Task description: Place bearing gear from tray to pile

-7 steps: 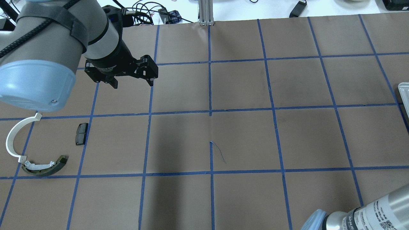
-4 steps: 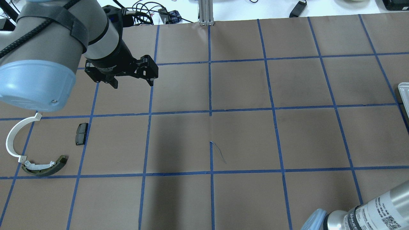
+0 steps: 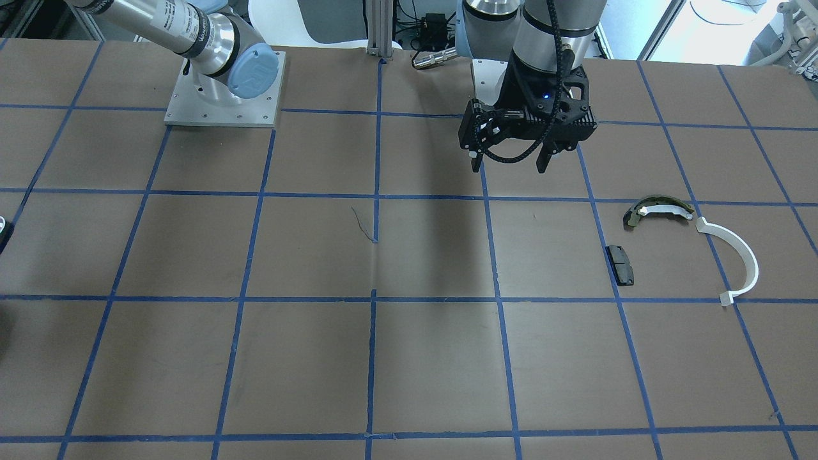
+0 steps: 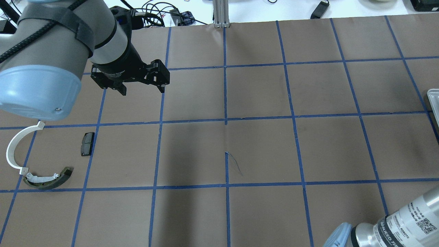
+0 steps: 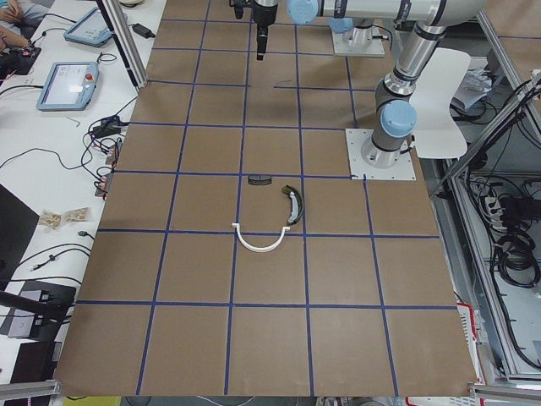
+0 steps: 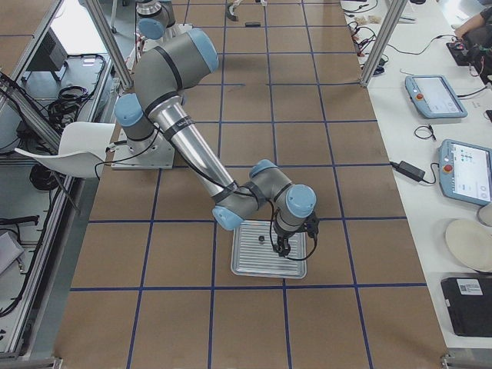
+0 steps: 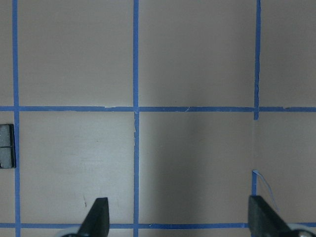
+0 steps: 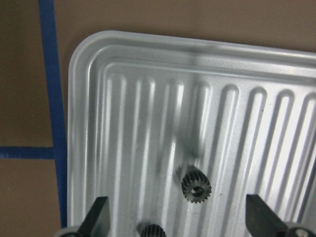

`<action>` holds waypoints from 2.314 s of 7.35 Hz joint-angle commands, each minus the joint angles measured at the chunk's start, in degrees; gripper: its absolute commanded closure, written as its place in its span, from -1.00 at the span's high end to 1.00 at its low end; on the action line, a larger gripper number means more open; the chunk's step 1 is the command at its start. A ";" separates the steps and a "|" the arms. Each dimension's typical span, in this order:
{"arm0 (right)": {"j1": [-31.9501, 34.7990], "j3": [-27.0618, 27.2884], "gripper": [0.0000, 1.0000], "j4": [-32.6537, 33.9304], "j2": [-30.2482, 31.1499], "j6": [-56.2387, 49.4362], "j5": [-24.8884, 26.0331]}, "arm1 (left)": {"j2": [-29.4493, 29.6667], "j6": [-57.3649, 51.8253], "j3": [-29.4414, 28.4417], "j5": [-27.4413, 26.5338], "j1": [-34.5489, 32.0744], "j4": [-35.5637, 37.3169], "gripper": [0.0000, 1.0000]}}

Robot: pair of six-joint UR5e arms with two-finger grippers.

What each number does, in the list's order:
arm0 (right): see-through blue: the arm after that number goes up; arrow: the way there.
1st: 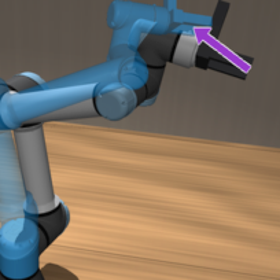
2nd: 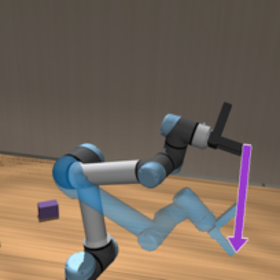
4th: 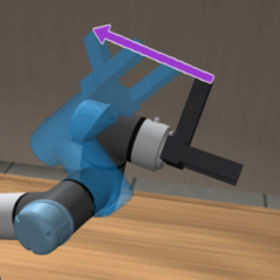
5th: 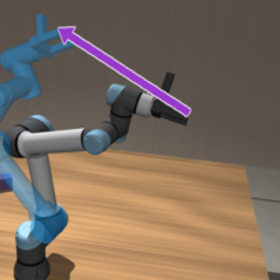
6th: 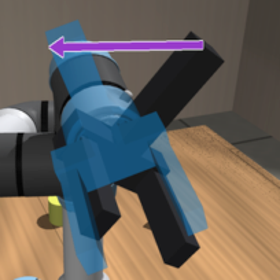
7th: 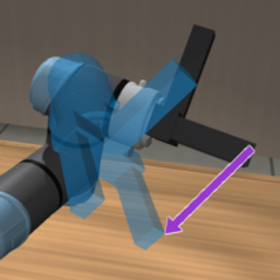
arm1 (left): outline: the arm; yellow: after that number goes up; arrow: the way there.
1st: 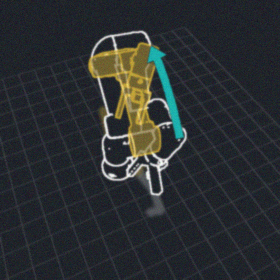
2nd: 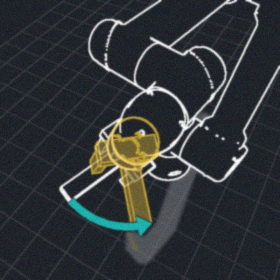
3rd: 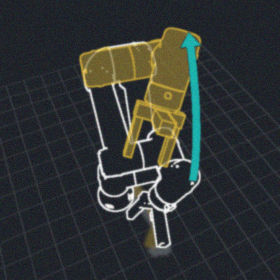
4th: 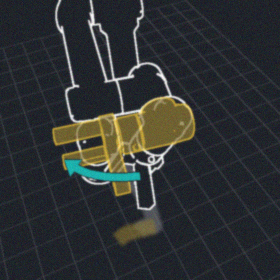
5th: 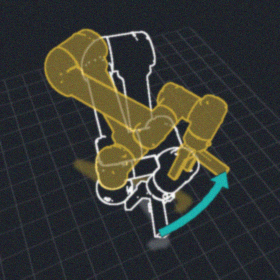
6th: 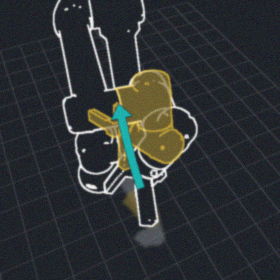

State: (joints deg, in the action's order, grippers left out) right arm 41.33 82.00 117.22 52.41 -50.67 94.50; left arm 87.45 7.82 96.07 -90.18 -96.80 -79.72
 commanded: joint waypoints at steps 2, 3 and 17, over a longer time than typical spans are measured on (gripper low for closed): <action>-0.73 0.00 0.34 0.38 -1.43 0.04 0.07 | 0.00 0.00 0.00 0.00 0.03 -0.08 1.00; -0.73 0.08 0.33 0.38 -1.43 0.21 0.07 | -0.09 0.00 0.00 0.00 -0.06 -0.08 1.00; 10.31 0.96 -1.00 -18.32 10.25 15.29 -2.83 | -0.26 -0.09 0.00 0.00 0.03 -0.26 1.00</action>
State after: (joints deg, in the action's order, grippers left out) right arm 48.01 82.35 101.45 61.07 -40.30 92.52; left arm 87.22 7.73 96.06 -90.18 -96.77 -79.98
